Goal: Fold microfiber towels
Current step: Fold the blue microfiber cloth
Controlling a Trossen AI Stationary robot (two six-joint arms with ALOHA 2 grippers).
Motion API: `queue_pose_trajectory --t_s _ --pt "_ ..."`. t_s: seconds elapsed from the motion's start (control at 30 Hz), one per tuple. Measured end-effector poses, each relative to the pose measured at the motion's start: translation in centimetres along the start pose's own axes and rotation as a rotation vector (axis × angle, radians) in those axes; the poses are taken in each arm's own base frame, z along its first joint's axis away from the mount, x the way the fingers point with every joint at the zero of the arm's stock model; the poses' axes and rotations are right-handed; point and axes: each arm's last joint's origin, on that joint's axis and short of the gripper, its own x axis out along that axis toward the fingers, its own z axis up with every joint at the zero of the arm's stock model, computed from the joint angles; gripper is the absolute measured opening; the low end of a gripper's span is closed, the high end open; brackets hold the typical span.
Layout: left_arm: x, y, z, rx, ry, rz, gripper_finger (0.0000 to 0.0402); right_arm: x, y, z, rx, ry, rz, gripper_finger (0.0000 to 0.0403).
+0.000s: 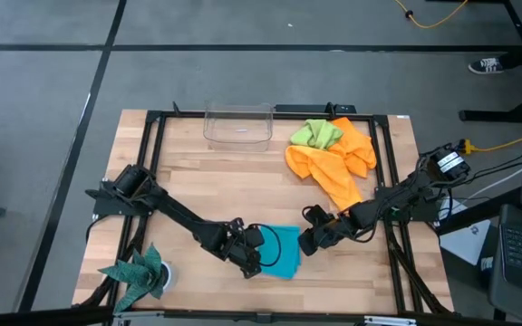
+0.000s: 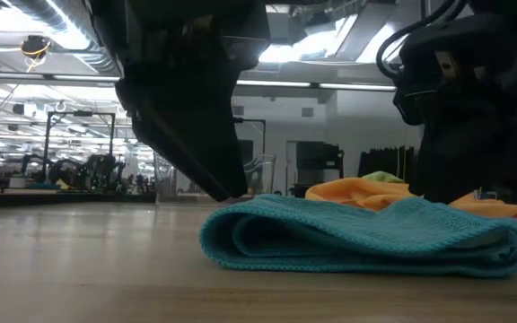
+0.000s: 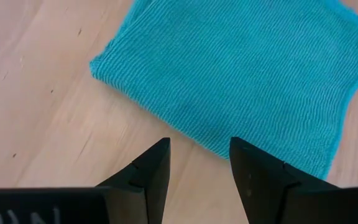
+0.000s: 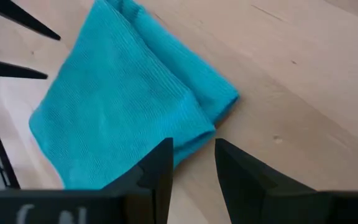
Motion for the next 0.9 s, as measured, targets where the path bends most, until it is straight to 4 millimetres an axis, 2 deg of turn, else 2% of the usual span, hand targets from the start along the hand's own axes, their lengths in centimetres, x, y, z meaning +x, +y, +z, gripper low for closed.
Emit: queue_pose_trajectory --t_s 0.23,0.5,0.6,0.77,0.9 --pt "0.0 0.0 0.0 0.004 0.001 0.001 0.0158 1.0 0.1 -0.1 0.006 -0.008 0.02 0.0122" --pt "0.0 0.0 0.0 0.004 0.001 0.002 0.0158 1.3 0.1 -0.1 -0.011 -0.01 0.027 0.0117" --pt "0.0 0.0 0.0 0.004 0.001 0.001 0.0157 1.3 0.1 -0.1 -0.014 -0.01 0.029 0.009" --pt "0.0 0.0 0.0 0.003 0.001 0.001 0.0157 1.2 0.2 -0.1 -0.046 -0.012 0.037 0.0015" --pt "0.0 0.0 0.0 0.004 0.001 0.001 0.0157 0.4 1.2 0.3 -0.084 -0.013 0.091 0.0011"
